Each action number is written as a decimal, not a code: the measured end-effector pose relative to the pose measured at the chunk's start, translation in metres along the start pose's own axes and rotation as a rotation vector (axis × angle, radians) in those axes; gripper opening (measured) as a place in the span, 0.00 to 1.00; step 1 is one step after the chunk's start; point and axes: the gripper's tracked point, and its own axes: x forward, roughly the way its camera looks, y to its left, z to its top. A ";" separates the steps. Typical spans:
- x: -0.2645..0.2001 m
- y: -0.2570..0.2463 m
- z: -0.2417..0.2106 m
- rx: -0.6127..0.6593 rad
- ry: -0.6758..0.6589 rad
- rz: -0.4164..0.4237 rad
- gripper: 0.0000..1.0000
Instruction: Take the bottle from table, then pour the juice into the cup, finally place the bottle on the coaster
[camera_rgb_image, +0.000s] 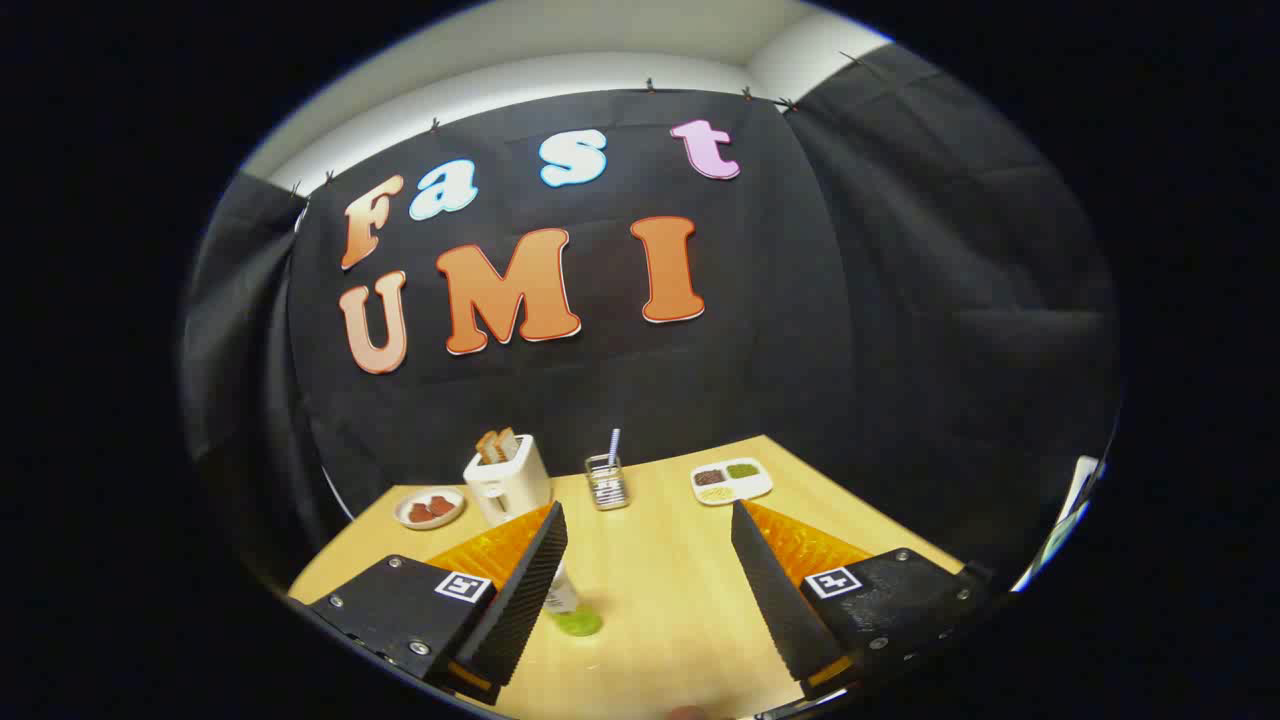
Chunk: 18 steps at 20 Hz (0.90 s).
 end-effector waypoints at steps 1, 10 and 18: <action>-0.006 0.000 -0.002 0.001 -0.011 -0.016 0.98; -0.038 -0.018 0.019 -0.110 -0.043 -0.052 0.99; -0.025 0.024 -0.002 -0.060 -0.042 0.024 0.98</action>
